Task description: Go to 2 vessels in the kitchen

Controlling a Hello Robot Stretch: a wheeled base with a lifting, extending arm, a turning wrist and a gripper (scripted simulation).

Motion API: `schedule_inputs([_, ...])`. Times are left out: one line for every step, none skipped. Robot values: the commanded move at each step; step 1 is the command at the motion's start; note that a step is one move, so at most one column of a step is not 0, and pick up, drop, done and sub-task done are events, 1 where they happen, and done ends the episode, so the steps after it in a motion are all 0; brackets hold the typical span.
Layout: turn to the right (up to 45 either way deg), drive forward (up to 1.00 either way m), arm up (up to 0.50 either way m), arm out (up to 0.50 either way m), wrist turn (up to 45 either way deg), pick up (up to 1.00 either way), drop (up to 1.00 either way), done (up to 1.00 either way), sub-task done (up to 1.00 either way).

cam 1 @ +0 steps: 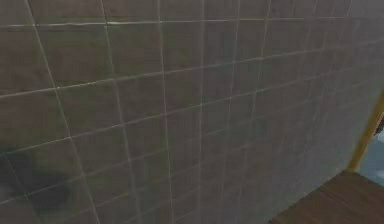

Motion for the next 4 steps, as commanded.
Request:
schedule_inputs([45.0,0.00,0.00,0.00,0.0,0.00,0.00,0.00,0.00])
schedule_inputs([45.0,0.00,0.00,0.00,0.0,0.00,0.00,0.00,0.00])
schedule_inputs([45.0,0.00,0.00,0.00,0.0,0.00,0.00,0.00,0.00])
schedule_inputs([15.0,0.00,0.00,0.00,0.0,0.00,0.00,0.00,0.00])
